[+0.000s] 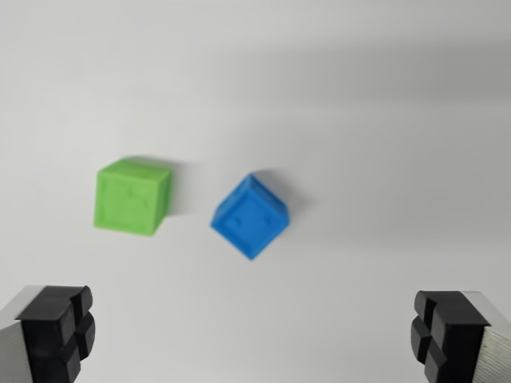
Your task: Stack cube
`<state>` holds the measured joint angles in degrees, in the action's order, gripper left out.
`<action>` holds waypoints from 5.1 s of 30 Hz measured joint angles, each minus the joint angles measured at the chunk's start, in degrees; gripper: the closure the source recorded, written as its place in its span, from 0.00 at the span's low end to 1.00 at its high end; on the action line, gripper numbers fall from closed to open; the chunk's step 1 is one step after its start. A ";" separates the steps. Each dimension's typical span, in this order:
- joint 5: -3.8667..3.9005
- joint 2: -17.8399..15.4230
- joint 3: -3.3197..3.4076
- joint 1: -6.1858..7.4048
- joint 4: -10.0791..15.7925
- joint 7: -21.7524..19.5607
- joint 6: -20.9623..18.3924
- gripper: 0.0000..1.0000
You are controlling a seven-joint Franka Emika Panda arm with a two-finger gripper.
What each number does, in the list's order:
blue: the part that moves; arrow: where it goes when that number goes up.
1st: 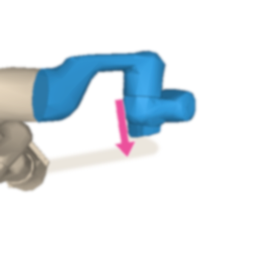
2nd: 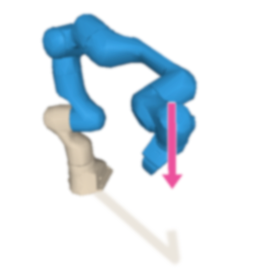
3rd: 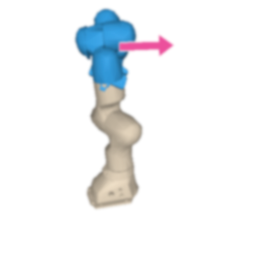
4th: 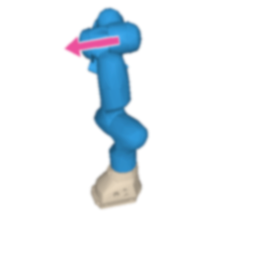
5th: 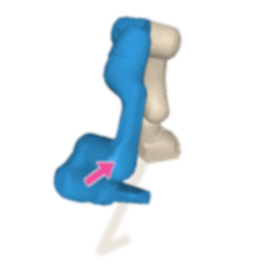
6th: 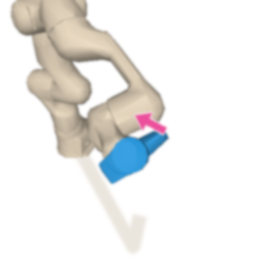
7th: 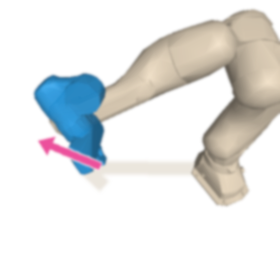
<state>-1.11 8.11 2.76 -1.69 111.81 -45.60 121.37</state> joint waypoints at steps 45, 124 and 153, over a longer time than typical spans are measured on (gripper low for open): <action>0.03 1.10 -0.46 2.22 5.35 -4.56 5.96 0.00; -0.22 25.91 -1.44 11.92 12.32 -21.80 36.47 0.00; -0.23 26.08 -1.46 11.90 12.19 -21.79 36.59 1.00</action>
<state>-1.34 34.19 1.30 10.22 124.00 -67.40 157.95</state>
